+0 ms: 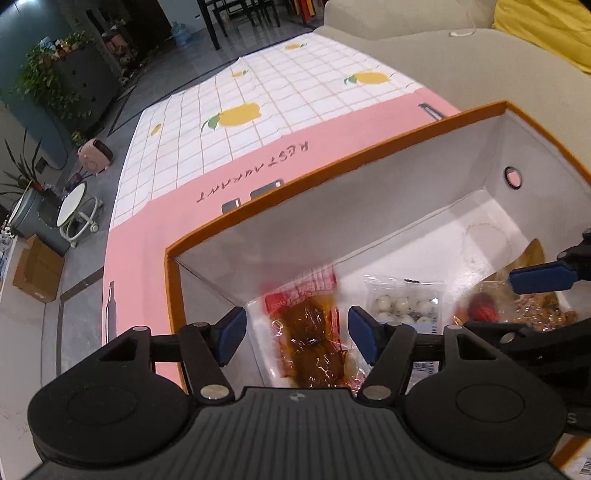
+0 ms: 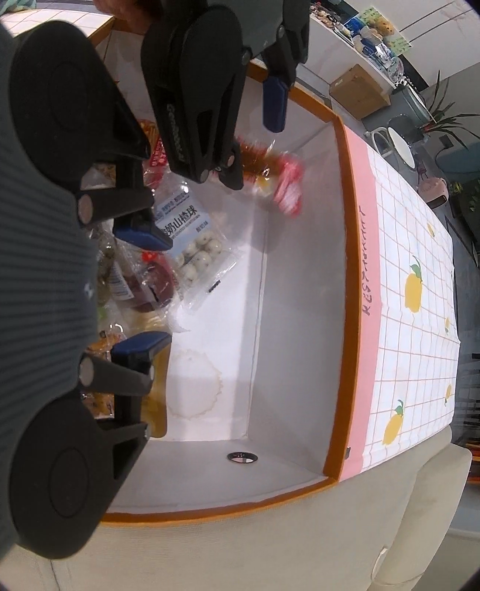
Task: Organize snacks
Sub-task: 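Carry the duck packet and red-ball bag into the orange box and open both tools, then withdraw both tools from the box back to the remaining snacks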
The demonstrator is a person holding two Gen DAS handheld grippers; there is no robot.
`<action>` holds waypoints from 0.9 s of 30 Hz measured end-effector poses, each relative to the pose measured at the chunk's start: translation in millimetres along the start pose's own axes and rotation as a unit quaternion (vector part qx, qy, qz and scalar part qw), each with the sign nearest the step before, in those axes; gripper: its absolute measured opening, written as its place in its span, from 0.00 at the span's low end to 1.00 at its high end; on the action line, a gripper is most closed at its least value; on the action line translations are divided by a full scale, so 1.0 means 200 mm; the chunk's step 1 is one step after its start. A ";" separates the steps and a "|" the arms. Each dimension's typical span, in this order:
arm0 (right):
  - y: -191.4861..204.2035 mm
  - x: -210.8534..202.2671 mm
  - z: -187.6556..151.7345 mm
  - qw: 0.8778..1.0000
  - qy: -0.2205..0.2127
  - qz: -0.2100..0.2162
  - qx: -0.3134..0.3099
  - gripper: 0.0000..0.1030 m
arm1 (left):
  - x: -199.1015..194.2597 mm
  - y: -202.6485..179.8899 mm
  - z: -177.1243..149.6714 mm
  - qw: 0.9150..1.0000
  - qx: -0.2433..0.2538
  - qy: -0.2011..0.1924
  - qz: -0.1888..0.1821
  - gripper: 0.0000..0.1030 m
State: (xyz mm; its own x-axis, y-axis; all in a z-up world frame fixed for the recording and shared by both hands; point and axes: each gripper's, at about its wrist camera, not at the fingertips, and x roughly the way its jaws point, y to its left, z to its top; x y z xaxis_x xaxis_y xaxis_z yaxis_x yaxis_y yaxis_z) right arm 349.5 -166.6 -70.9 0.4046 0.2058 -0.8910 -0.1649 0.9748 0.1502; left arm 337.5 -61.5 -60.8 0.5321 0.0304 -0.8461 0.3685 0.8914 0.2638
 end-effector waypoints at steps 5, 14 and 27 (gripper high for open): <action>0.01 -0.03 -0.01 1.000 -0.002 -0.004 0.001 0.57 | -0.06 0.01 0.00 1.000 -0.005 0.000 -0.002 0.73; 0.05 -0.16 -0.03 1.000 -0.019 -0.010 -0.010 0.59 | -0.23 0.04 -0.03 1.000 -0.013 -0.016 -0.001 0.73; 0.13 -0.49 -0.12 0.997 -0.063 -0.010 -0.030 0.59 | -0.57 0.07 -0.10 0.999 -0.013 -0.042 -0.001 0.73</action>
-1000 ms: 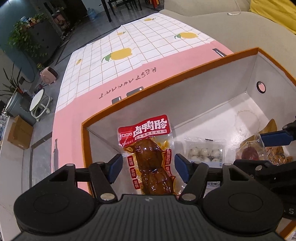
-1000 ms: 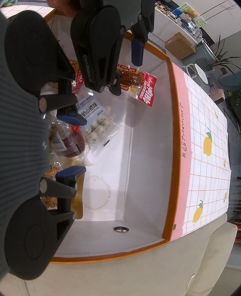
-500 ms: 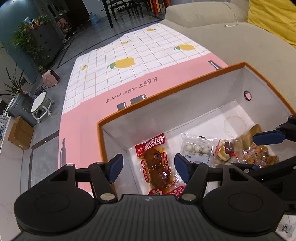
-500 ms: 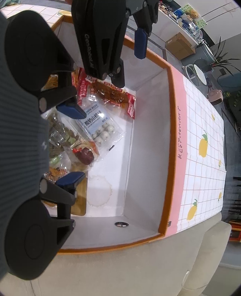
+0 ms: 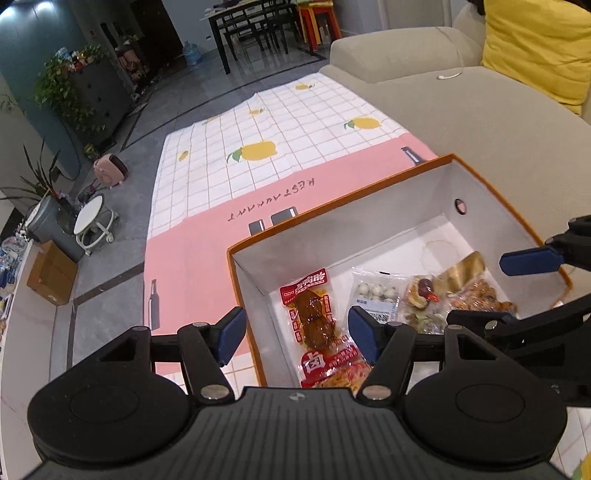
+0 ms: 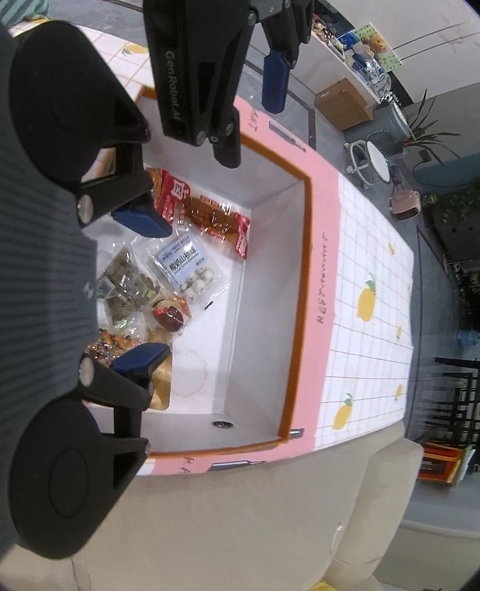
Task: Organize snacks
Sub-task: 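Withdraw both tools from the box back to the remaining snacks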
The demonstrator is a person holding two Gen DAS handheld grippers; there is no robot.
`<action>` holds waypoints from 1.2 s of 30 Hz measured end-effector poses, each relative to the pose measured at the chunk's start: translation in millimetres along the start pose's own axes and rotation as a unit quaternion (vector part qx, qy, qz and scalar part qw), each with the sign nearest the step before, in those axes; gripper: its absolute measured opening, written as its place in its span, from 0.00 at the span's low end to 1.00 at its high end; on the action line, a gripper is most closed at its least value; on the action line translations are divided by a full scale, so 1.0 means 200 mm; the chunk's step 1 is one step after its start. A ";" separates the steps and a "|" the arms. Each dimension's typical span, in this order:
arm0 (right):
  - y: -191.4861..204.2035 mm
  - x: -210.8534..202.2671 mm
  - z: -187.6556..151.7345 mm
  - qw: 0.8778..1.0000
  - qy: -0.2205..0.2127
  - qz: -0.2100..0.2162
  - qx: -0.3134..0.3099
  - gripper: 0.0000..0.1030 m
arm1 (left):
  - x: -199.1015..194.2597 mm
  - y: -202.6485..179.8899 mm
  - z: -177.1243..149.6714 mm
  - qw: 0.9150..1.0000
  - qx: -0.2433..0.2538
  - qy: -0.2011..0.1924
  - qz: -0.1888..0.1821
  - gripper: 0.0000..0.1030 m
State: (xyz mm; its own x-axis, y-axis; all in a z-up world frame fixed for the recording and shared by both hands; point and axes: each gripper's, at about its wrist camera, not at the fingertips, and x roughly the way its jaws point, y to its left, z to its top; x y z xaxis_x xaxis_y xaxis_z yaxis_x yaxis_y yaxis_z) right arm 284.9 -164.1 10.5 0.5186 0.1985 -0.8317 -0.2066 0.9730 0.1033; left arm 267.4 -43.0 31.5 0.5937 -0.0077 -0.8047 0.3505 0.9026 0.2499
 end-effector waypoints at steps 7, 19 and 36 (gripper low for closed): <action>0.07 -0.22 -0.10 0.999 -0.031 -0.002 -0.025 0.59 | -0.21 0.00 -0.10 0.999 -0.028 -0.017 -0.022 0.73; 0.17 -0.49 -0.39 0.996 -0.074 0.001 -0.047 0.59 | -0.54 -0.08 -0.37 0.998 -0.016 -0.061 -0.013 0.73; 0.10 -0.49 -1.00 0.994 -0.102 -0.003 -0.027 0.59 | -0.45 -0.11 -0.84 0.996 -0.087 0.023 -0.008 0.78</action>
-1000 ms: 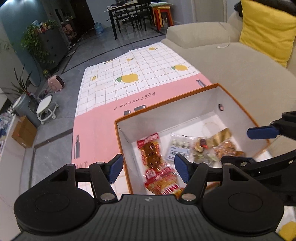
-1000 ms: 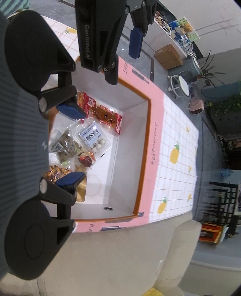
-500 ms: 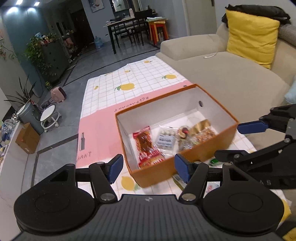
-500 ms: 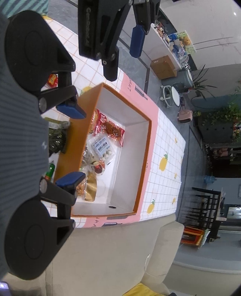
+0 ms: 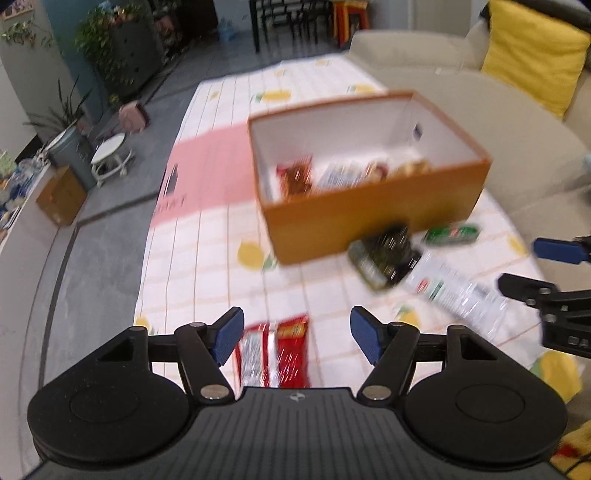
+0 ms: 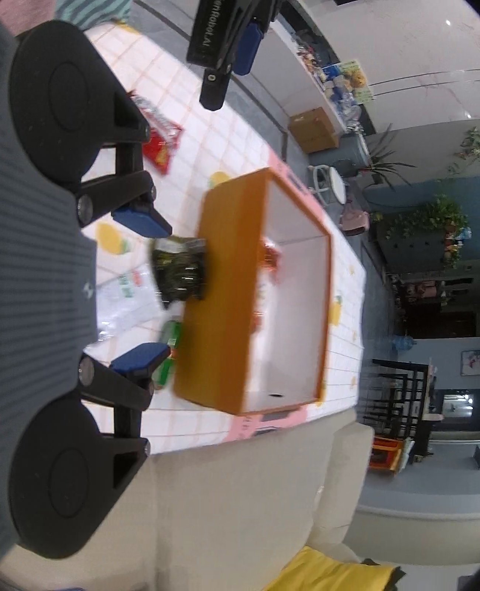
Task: Organize snacks
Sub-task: 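Withdraw both tools from the box back to the remaining snacks, then grasp the red chip bag with the left tool while the right tool grasps the white clear pack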
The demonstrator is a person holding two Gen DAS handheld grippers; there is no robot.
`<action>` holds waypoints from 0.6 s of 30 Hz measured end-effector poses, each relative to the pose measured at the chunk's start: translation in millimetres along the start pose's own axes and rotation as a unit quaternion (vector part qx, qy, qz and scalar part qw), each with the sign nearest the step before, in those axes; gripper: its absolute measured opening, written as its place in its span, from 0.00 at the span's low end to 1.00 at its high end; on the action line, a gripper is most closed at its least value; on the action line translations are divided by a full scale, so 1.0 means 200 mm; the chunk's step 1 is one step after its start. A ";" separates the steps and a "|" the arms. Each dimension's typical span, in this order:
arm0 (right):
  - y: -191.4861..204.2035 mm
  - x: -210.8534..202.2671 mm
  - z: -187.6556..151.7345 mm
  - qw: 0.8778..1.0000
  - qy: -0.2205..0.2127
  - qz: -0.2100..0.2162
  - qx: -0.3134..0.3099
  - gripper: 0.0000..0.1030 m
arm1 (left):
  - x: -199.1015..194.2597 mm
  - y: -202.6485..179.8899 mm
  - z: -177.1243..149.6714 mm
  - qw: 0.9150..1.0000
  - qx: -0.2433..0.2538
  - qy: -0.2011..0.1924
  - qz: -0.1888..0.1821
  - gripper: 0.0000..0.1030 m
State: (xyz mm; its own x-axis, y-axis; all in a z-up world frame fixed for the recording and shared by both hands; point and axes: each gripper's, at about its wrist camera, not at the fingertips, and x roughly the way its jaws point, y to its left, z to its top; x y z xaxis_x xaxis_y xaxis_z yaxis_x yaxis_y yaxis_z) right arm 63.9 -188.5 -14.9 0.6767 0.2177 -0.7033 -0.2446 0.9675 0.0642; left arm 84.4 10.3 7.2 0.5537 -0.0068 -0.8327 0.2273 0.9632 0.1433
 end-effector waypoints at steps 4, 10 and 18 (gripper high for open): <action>0.02 0.09 -0.09 0.999 0.017 -0.012 -0.029 0.59 | 0.12 0.02 -0.05 1.000 -0.007 0.031 -0.004 0.79; -0.02 0.20 -0.14 0.998 0.043 -0.027 -0.035 0.67 | 0.28 0.10 -0.11 0.996 -0.035 0.076 -0.011 0.82; -0.07 0.32 -0.16 0.997 0.066 -0.027 -0.027 0.76 | 0.47 0.19 -0.15 0.989 -0.075 0.130 -0.010 0.83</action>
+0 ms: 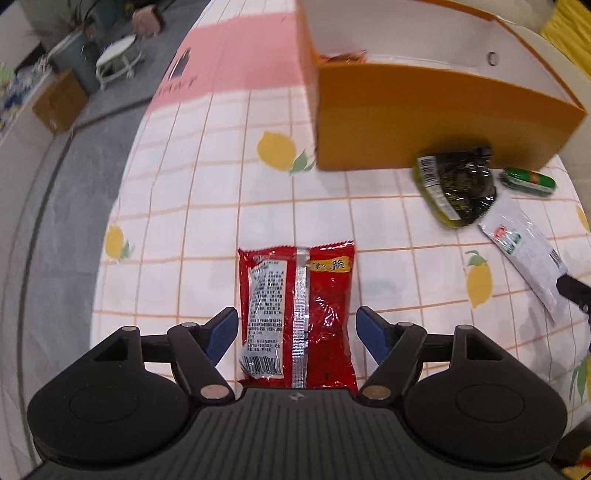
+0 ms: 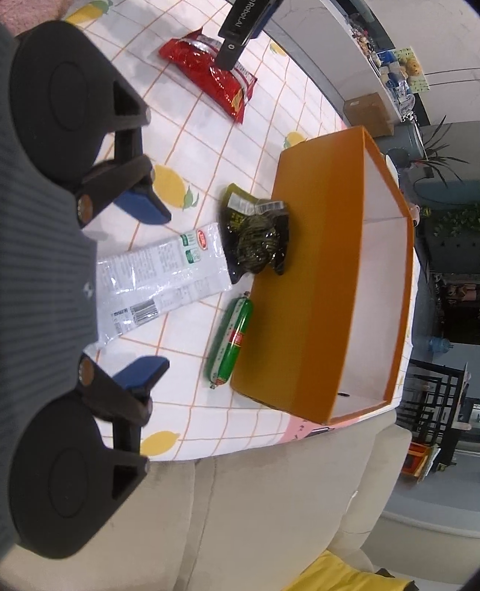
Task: Organize snacks
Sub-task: 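Grasp the red chip bag with the left tool while the right tool grasps the white clear pack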
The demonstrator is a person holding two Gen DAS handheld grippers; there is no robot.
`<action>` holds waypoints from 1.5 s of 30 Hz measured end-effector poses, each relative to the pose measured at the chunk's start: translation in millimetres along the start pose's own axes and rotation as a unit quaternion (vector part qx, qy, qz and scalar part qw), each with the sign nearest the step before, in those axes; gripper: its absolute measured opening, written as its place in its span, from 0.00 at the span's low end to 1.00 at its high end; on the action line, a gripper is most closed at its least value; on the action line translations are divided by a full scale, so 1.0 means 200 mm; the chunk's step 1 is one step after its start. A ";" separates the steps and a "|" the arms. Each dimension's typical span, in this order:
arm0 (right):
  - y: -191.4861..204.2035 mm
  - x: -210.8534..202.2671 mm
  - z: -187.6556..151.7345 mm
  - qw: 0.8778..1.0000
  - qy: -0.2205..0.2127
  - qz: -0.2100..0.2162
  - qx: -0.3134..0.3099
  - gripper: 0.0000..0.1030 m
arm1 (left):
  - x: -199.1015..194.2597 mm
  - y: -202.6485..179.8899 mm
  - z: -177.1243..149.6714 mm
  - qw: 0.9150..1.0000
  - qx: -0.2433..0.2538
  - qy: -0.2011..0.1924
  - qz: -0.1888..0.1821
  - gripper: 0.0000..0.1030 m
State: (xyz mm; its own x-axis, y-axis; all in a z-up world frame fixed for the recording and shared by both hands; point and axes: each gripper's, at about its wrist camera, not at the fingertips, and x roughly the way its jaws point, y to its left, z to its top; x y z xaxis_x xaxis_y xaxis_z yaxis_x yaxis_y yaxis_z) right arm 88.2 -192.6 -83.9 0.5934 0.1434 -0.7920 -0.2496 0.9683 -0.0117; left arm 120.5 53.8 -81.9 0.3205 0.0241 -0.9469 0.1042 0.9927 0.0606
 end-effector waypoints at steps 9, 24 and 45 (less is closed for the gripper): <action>0.00 0.16 0.02 1.000 0.018 0.012 0.002 0.78 | 0.09 0.01 -0.01 1.000 0.024 0.003 0.016 0.90; 0.00 0.29 -0.01 0.999 0.032 0.025 -0.009 0.75 | 0.18 0.03 -0.01 1.000 0.002 0.024 -0.010 0.90; 0.03 0.25 -0.01 0.999 0.032 0.020 -0.012 0.50 | 0.13 -0.07 -0.03 0.999 -0.012 0.024 -0.034 0.76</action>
State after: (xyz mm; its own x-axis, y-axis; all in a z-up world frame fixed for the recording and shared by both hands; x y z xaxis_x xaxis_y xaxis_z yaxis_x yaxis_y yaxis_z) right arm 114.6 -179.6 -125.4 0.5325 0.1686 -0.8295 -0.2911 0.9567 0.0075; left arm 122.6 42.1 -110.0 0.2671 -0.0375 -0.9629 0.1004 0.9949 -0.0109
